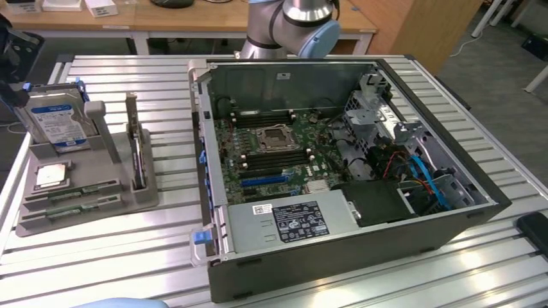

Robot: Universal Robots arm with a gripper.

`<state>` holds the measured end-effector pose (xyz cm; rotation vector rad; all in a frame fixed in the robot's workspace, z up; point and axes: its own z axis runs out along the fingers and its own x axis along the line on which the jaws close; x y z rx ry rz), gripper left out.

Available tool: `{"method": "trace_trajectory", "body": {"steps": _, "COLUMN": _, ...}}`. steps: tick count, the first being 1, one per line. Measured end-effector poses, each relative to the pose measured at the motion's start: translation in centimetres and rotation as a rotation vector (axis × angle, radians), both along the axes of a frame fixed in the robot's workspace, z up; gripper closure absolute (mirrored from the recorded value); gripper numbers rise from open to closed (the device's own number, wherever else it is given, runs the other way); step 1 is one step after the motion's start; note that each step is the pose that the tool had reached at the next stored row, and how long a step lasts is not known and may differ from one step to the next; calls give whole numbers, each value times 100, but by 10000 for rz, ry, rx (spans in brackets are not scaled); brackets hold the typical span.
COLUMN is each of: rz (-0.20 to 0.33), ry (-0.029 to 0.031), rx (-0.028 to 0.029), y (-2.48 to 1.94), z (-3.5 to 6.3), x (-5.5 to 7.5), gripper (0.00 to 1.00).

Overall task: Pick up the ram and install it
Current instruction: 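Pick up the ram and move it above insertion slot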

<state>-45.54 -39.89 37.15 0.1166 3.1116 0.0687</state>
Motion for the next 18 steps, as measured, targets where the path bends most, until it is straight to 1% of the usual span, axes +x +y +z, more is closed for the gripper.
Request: {"method": "trace_trajectory", "body": {"steps": 18, "rz": -3, "ry": -3, "rx": 0, "y": -15, "z": -327, "x": 0, "gripper": 90}}
